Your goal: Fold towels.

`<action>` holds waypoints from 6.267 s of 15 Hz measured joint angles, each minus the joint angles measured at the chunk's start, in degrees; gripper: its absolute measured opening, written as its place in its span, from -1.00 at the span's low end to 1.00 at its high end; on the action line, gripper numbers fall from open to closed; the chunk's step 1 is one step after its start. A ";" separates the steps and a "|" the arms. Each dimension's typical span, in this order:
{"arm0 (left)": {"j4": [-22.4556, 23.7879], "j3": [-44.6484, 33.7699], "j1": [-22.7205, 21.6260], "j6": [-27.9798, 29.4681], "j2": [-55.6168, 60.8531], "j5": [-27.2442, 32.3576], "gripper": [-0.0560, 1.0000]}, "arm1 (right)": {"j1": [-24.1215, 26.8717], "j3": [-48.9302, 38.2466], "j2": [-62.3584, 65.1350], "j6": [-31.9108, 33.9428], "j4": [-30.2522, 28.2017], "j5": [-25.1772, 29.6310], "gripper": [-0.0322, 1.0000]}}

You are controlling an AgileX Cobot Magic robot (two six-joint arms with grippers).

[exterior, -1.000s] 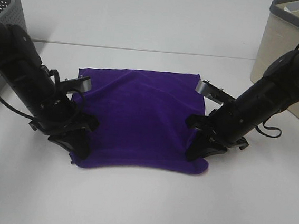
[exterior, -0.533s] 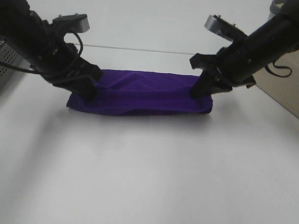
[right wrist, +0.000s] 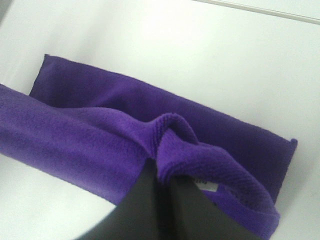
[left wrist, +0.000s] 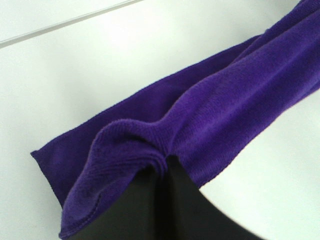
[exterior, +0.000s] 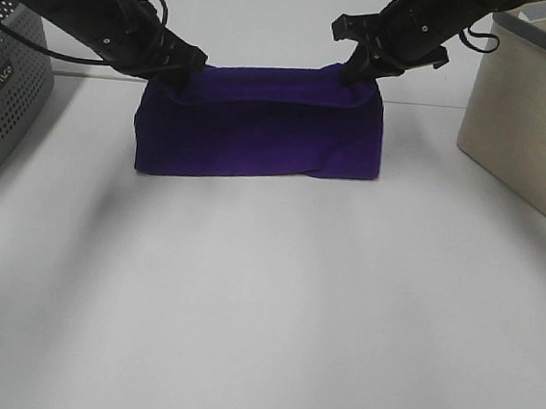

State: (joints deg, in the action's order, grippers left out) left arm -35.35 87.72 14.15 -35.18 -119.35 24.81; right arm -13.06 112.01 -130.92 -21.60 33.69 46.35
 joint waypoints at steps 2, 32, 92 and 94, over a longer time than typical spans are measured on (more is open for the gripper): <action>0.74 1.49 -0.11 0.00 -2.64 0.17 -0.89 | 0.00 1.60 -2.29 0.40 -0.06 0.00 -0.89; -3.09 27.96 -14.38 10.08 -24.98 38.22 0.64 | 0.00 2.06 0.97 4.35 -11.46 18.91 0.74; 35.81 30.08 -6.02 30.83 6.70 44.75 0.80 | 9.34 -11.40 36.44 12.38 -18.45 23.55 0.74; 38.16 19.88 -10.43 29.62 16.50 44.75 0.80 | 9.34 -17.48 42.63 12.43 -20.45 23.55 0.74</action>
State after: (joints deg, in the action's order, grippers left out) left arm 2.81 107.60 3.72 -5.56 -102.85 69.56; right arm -3.72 94.54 -88.29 -9.17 13.24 69.90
